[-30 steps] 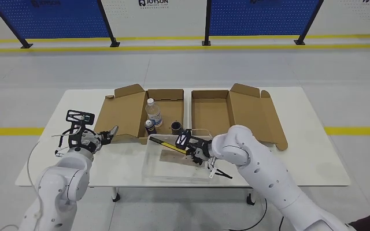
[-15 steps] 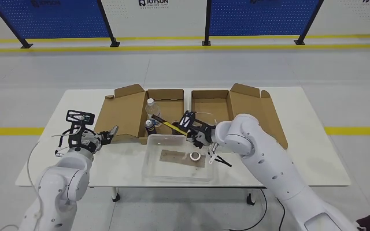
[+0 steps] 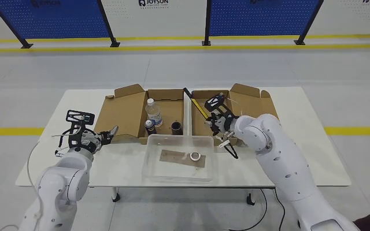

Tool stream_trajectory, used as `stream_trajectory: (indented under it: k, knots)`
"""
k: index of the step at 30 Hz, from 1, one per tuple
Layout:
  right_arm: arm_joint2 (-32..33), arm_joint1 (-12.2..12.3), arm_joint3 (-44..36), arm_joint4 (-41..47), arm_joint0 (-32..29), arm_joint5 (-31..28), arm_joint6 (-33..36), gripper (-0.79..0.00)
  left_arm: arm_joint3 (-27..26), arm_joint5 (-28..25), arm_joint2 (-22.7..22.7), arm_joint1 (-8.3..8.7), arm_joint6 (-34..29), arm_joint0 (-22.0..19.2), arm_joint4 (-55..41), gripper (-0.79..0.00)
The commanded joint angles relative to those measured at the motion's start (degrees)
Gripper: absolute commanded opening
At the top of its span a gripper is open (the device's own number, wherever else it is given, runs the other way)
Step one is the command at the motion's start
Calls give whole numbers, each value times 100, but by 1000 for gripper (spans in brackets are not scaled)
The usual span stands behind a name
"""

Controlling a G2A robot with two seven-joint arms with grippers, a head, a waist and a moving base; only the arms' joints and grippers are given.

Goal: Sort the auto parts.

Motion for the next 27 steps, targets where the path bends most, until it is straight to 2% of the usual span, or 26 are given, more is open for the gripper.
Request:
stream_trajectory:
  k: [1,11,27]
  knots:
    - [200,35,58,50,-110,54,-121,-785,0,0,0,0,0,0,0,0]
    - [688,138,400,105,-237,154,-192,-785,0,0,0,0,0,0,0,0]
    - [486,69,1457,191,152,181,-505,-785,0,0,0,0,0,0,0,0]
